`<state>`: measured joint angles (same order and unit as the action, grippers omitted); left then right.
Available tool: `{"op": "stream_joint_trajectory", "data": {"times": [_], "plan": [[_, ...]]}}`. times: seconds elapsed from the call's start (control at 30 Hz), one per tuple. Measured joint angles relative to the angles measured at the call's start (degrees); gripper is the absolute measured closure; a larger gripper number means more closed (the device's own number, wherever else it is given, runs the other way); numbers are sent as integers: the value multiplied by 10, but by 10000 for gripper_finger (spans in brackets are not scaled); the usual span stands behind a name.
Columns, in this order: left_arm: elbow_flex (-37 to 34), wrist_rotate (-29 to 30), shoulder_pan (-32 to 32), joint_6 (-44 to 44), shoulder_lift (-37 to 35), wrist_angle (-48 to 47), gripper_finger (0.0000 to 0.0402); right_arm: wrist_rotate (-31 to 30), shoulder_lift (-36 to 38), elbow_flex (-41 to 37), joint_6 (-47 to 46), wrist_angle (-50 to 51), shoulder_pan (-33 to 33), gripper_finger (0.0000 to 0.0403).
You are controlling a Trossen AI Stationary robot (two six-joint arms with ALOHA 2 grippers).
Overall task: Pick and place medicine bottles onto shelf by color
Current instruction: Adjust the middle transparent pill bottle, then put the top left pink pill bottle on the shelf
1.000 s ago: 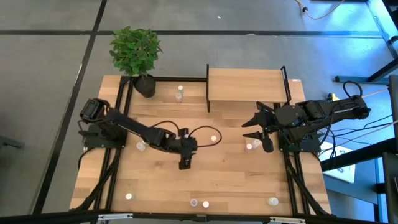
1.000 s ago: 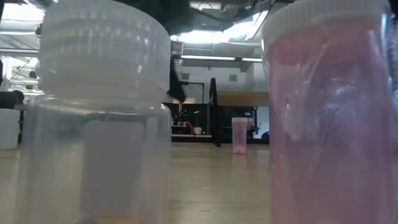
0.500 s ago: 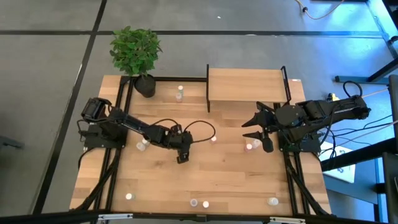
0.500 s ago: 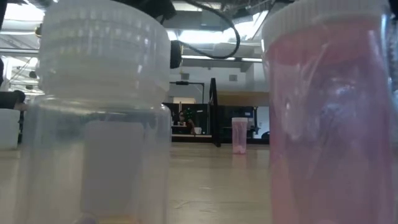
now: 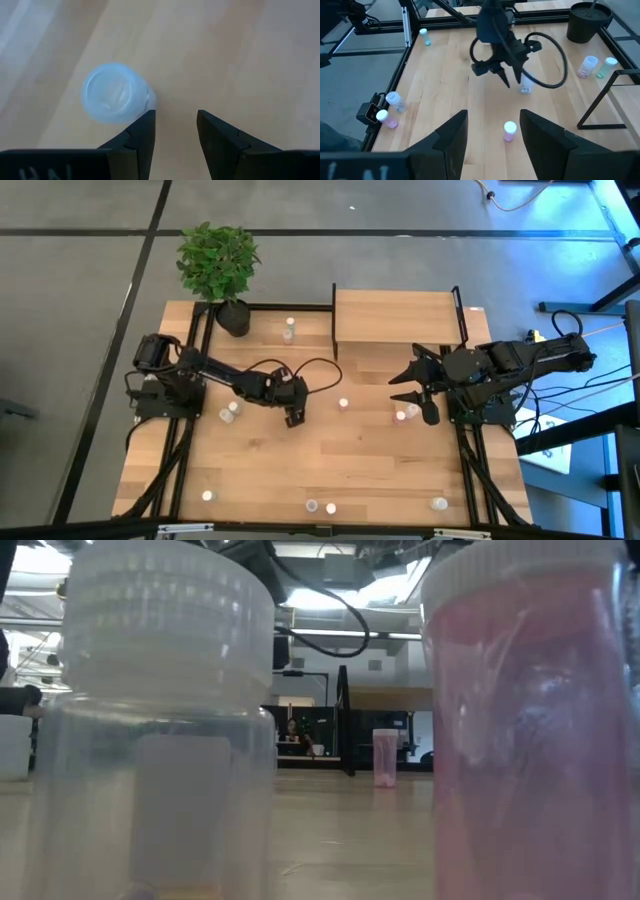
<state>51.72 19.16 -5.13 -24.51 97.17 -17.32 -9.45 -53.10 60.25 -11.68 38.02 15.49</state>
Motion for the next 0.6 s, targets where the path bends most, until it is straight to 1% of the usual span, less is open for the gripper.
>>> {"op": "stream_joint_trajectory", "data": {"times": [0.1,0.17,0.3,0.4,0.53,0.6], "plan": [[0,9,11,17,0,0,263,0,0,0,0,0,0,221],[0,10,16,5,0,2,263,0,0,0,1,0,0,221],[0,-2,-3,-23,0,26,263,0,0,0,1,0,0,221],[0,-3,-37,-20,0,78,263,0,0,0,2,0,0,221],[0,36,-68,-19,13,150,263,0,0,0,3,0,0,221],[0,45,-76,-12,34,200,263,0,0,0,3,1,0,221]]}}
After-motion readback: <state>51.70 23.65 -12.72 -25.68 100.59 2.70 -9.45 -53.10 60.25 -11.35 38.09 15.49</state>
